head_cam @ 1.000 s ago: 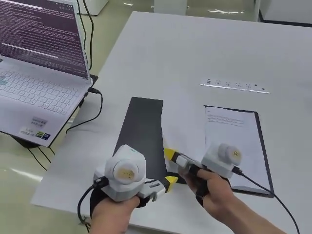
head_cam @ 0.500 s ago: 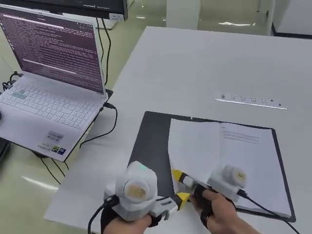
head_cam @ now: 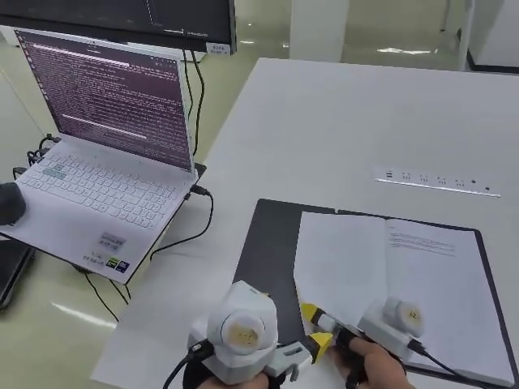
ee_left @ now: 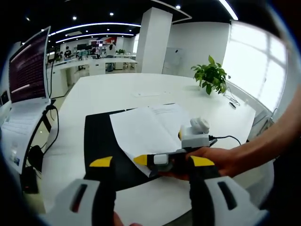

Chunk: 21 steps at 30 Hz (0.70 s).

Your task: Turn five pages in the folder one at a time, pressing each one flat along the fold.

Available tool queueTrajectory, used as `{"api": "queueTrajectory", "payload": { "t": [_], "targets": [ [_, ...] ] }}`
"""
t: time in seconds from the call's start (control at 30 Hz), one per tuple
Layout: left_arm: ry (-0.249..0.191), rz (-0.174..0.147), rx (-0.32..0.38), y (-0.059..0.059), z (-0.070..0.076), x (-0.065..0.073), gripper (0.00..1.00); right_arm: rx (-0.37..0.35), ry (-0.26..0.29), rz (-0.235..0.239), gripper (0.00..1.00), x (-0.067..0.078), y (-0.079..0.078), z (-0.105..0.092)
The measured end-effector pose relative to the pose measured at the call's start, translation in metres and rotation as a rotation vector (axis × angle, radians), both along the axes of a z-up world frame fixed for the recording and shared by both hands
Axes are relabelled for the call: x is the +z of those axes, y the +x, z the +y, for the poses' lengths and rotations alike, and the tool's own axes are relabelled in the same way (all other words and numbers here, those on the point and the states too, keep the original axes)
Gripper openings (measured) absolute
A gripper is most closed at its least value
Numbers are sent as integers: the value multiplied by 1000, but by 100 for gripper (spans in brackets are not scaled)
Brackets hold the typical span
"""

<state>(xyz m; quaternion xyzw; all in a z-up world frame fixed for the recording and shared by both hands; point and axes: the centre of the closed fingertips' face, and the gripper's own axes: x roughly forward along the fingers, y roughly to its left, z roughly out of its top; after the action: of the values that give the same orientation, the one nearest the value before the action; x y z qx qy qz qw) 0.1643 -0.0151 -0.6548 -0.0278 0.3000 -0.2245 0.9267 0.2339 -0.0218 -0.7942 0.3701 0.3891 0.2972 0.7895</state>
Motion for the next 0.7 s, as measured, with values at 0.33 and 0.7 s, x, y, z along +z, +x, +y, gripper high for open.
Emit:
{"api": "queueTrajectory", "payload": {
  "t": [0.33, 0.7],
  "targets": [
    [-16, 10, 9, 1, 6, -8, 62, 13, 46, -2, 12, 10, -3, 5],
    [-62, 15, 62, 18, 29, -21, 49, 54, 116, -65, 38, 35, -12, 0]
  ]
}}
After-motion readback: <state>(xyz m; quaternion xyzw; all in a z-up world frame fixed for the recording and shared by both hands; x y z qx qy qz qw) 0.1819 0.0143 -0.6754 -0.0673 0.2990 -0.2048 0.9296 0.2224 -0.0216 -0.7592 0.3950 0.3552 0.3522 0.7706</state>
